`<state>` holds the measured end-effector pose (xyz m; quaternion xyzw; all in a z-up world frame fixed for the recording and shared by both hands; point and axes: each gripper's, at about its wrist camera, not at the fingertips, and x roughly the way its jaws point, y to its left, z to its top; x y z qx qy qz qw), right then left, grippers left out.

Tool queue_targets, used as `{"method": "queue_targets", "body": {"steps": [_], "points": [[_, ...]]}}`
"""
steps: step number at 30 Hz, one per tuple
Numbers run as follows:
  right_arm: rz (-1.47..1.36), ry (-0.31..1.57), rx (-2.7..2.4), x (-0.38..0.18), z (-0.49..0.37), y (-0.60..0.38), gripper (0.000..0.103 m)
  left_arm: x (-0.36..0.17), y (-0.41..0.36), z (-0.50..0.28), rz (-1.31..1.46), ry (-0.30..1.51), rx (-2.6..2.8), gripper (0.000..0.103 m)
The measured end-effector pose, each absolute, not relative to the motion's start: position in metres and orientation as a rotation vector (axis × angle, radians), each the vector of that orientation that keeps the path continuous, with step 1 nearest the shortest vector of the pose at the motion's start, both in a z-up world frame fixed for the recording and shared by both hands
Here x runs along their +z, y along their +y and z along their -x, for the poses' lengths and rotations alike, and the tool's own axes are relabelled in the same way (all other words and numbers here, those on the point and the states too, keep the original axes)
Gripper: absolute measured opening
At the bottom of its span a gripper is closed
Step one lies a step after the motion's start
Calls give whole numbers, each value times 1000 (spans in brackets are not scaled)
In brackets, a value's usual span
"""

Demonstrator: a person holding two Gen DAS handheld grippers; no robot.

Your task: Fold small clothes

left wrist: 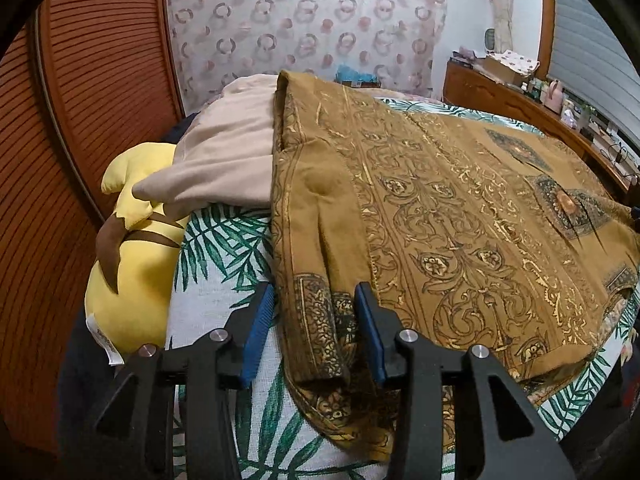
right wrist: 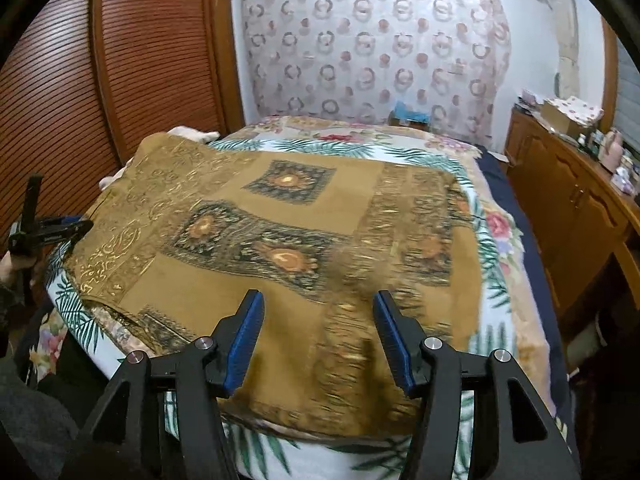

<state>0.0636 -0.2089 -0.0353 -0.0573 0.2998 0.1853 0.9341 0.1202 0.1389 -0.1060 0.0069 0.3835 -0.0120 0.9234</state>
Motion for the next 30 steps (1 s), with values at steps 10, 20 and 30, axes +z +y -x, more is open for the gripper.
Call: {"method": "queue_targets", "body": {"steps": [10, 20, 30], "points": [[140, 644, 381, -56, -76, -189, 59, -107, 140, -124, 29, 803, -70, 16], [95, 631, 369, -62, -68, -198, 59, -67, 110, -115, 10, 719, -147, 6], [64, 606, 358, -62, -59, -217, 59, -15, 45, -122, -51, 617, -287, 6]]}}
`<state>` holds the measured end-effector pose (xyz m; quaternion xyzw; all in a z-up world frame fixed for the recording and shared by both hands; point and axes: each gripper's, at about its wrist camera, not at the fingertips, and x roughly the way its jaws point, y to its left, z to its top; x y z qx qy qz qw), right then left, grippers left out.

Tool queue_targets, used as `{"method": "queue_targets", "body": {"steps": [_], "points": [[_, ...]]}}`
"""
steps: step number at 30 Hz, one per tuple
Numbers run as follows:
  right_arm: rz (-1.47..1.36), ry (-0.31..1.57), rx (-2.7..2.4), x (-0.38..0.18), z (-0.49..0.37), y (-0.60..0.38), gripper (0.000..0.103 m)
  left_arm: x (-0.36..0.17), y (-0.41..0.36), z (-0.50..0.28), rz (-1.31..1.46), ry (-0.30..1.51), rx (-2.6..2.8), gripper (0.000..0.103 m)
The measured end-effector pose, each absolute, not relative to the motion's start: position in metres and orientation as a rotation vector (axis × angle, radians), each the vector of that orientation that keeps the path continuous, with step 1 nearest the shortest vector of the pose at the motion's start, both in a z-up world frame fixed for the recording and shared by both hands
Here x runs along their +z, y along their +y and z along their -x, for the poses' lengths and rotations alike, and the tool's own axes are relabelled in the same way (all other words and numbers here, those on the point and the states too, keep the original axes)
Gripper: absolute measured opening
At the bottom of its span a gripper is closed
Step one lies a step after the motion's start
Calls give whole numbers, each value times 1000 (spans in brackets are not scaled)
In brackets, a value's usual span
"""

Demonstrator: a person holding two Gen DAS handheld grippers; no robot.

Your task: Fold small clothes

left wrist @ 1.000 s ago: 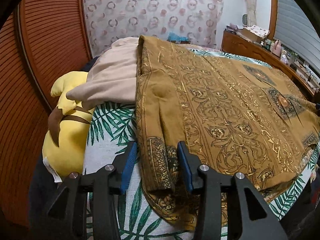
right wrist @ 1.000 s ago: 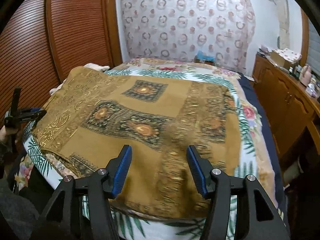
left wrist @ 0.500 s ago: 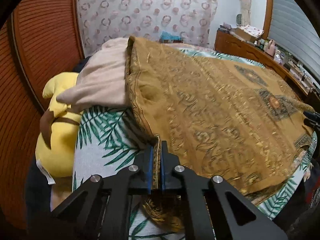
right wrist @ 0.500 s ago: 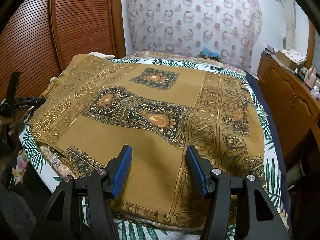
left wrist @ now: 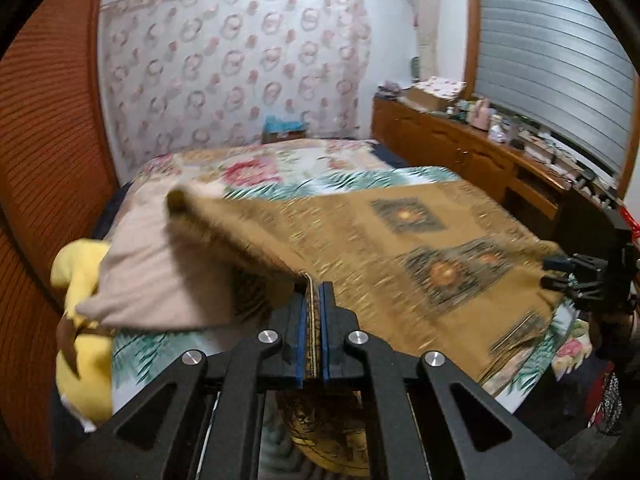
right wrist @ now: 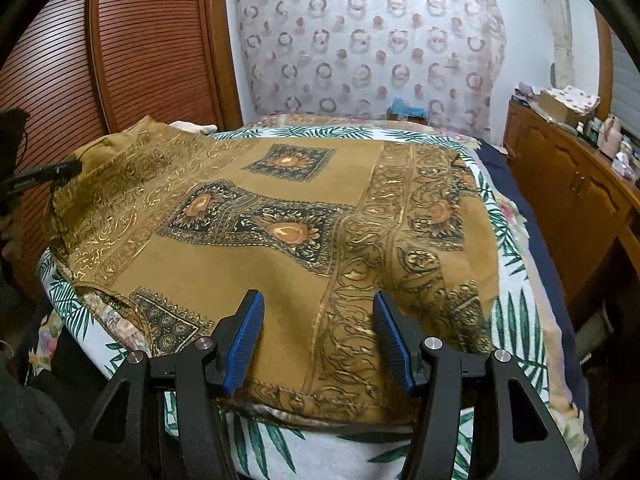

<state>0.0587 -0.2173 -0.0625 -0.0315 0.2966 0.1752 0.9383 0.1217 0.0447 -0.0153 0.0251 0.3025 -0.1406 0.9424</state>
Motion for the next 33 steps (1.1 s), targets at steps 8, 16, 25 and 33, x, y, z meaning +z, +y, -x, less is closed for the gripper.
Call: {"method": "queue_targets", "body": {"steps": [8, 16, 25, 33], "points": [[36, 579, 341, -55, -51, -241, 59, 16, -36, -149, -74, 574, -445, 6], [15, 561, 315, -54, -44, -260, 59, 32, -120, -162, -139, 562, -592, 6], [-10, 537, 286, -54, -33, -286, 59, 53, -187, -164, -177, 553, -705, 6], [-26, 529, 272, -58, -34, -293, 59, 32, -227, -179, -233, 622, -726, 6]]}}
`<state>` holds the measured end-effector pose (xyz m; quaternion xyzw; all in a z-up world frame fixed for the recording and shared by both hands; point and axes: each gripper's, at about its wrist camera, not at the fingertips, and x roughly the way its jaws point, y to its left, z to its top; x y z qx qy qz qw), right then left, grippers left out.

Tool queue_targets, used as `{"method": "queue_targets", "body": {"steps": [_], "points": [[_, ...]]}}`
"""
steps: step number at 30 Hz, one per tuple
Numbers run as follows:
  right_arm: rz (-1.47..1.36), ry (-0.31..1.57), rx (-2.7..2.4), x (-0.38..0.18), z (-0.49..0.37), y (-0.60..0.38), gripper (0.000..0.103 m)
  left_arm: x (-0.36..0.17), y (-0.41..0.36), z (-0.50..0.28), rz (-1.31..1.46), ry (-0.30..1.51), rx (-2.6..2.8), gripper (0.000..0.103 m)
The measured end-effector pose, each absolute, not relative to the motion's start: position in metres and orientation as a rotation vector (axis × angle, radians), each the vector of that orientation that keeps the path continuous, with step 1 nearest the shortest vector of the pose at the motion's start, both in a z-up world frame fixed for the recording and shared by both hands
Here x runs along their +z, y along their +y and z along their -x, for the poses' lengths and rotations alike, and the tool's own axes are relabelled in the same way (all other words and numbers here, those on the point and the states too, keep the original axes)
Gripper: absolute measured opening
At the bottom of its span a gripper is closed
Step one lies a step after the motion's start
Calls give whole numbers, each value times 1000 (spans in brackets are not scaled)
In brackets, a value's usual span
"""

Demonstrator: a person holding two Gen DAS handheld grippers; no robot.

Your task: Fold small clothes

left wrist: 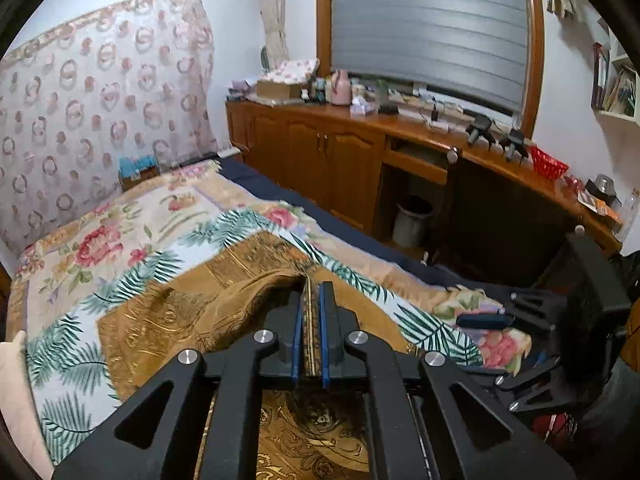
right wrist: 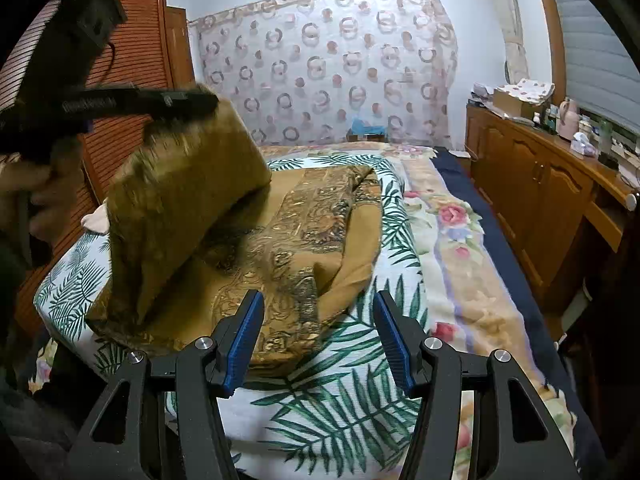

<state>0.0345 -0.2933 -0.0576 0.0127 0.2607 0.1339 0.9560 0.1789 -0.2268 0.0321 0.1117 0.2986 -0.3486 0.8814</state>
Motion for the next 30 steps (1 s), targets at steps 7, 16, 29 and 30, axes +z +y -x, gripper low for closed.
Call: {"method": "queue_targets", "body": {"steps": [7, 16, 29, 30], "points": [[-23, 552, 264, -60, -43, -301, 59, 33, -221, -175, -258, 601, -723, 41], [-14, 531, 273, -46, -66, -296, 59, 11, -168, -198, -293, 648, -600, 44], [96, 557, 409, -27, -147, -236, 59, -56, -101, -238, -298, 774, -450, 44], [104, 561, 422, -25, -153, -229, 59, -60, -98, -239, -299, 781, -448, 44]]}}
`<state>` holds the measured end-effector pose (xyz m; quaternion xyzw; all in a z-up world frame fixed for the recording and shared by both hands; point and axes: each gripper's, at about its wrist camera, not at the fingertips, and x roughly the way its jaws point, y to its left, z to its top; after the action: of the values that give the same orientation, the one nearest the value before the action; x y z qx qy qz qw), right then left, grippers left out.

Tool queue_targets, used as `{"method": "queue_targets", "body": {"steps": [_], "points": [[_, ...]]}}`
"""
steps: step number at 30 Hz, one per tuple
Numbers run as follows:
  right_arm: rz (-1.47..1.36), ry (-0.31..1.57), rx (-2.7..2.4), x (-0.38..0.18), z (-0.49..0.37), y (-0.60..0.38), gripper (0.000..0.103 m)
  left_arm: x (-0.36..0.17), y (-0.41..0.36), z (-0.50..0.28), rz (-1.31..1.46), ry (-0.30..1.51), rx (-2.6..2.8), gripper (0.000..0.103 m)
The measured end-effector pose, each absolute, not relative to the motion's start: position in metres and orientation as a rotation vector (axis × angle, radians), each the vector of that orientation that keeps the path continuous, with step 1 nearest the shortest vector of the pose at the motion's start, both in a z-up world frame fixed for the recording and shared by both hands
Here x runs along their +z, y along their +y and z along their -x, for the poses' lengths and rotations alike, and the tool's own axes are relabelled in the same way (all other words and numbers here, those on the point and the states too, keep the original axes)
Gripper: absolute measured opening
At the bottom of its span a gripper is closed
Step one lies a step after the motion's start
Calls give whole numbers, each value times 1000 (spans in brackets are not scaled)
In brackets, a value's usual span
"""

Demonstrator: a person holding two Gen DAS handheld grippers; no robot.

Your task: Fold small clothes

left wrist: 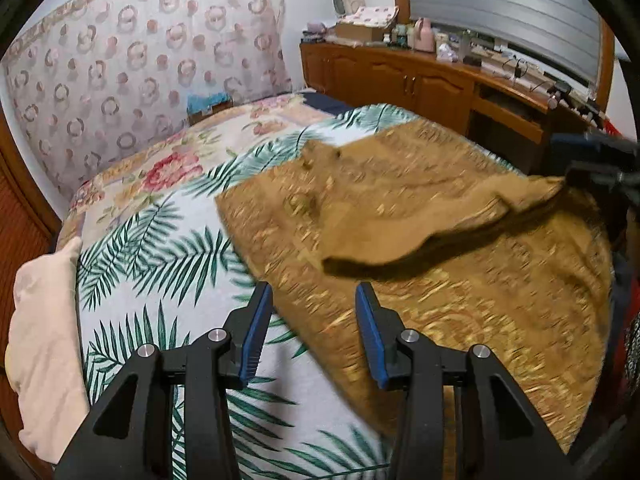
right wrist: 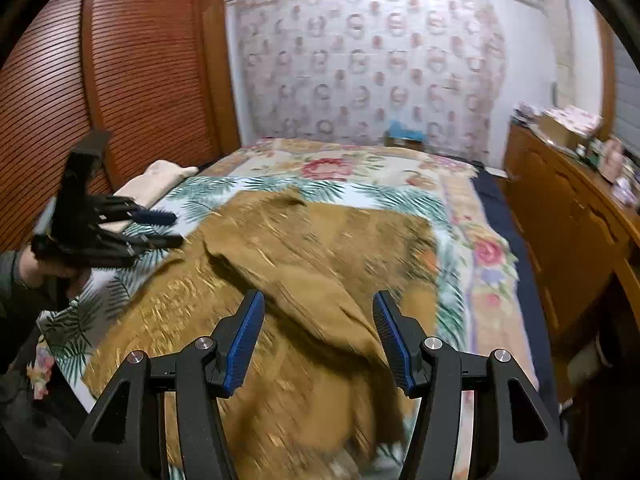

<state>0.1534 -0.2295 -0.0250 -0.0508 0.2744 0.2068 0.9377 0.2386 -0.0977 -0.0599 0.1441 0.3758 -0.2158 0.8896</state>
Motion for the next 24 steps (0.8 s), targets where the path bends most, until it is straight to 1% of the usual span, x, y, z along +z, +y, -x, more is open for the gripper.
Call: {"method": "queue_targets", "body": {"steps": [6, 11, 12, 20, 22, 24], "points": [[140, 592, 489, -17, -193, -196, 59, -73, -85, -250, -261, 823, -458, 46], [167, 650, 521, -18, -223, -175, 59, -74, -81, -259, -240, 832, -469, 52], [174, 663, 527, -19, -228, -171, 59, -74, -80, -260, -235, 835, -471, 56], [207, 751, 570, -28, -262, -155, 59, -85, -69, -269, -167, 870, -496, 56], [213, 772, 577, -32, -268, -149, 59, -85, -69, -268, -162, 862, -491, 59], [223, 793, 584, -36, -272, -145, 59, -86, -70, -269, -162, 855, -490, 60]]}}
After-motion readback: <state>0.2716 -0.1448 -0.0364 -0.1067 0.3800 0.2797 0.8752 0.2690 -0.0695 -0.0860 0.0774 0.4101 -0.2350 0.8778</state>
